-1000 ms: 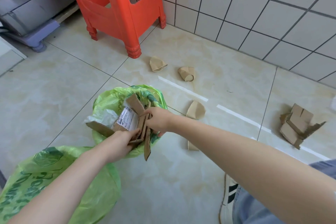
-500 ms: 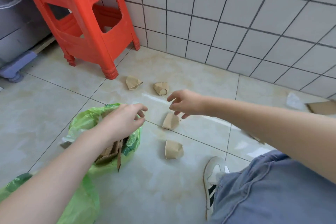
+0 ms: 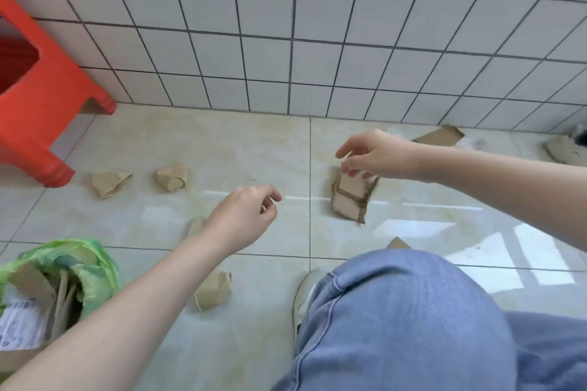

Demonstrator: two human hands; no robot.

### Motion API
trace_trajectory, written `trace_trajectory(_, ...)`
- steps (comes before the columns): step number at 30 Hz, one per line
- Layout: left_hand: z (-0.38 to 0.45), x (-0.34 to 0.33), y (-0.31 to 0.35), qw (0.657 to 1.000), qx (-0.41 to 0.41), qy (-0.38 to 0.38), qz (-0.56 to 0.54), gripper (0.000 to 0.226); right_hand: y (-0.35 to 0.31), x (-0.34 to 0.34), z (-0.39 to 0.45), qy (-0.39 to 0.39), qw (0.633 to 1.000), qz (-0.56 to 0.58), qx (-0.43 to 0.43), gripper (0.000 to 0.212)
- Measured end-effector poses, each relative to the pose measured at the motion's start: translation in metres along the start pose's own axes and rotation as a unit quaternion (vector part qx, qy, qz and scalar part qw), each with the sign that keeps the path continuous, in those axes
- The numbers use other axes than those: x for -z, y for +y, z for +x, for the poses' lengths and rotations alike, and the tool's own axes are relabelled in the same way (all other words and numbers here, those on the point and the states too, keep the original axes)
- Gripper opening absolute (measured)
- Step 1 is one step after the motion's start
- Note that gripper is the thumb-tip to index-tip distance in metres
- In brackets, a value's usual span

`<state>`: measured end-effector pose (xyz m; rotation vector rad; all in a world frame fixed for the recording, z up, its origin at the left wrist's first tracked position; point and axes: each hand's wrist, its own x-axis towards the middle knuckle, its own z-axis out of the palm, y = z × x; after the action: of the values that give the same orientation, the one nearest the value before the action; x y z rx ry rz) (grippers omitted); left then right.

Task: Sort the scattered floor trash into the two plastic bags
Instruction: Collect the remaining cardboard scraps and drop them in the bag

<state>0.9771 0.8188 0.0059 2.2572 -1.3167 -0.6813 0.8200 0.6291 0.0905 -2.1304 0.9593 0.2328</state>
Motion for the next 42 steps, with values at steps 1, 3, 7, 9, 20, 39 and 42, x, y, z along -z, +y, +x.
trace_trajectory(1, 0.009, -0.012, 0.006, 1.0, -0.002, -0.014, -0.001, 0.021, 0.017, 0.005, 0.001, 0.004, 1.0, 0.001, -0.009, 0.024)
trace_trajectory(3, 0.026, -0.039, 0.017, 0.999, -0.002, -0.041, -0.005, 0.022, 0.052, 0.012, 0.005, 0.004, 1.0, 0.005, -0.028, 0.022)
trace_trajectory(7, 0.067, -0.098, 0.033, 0.995, -0.007, -0.097, 0.001, 0.021, 0.126, 0.011, 0.019, 0.006, 0.998, 0.01, -0.058, 0.023)
trace_trajectory(9, 0.09, -0.127, 0.035, 0.993, -0.012, -0.115, 0.014, 0.022, 0.165, 0.003, 0.028, 0.017, 0.997, -0.004, -0.074, 0.023)
trace_trajectory(20, 0.217, -0.242, 0.054, 0.982, 0.055, -0.16, 0.084, 0.064, 0.329, -0.088, 0.069, -0.112, 0.967, -0.227, -0.036, 0.059)
trace_trajectory(39, 0.287, -0.307, 0.052, 0.973, 0.222, -0.035, -0.056, 0.085, 0.387, -0.12, 0.113, -0.073, 0.951, -0.301, -0.016, 0.03)
trace_trajectory(42, 0.278, -0.303, 0.058, 0.98, 0.184, -0.029, -0.066, 0.071, 0.389, -0.112, 0.109, -0.013, 0.97, -0.237, -0.051, 0.02)
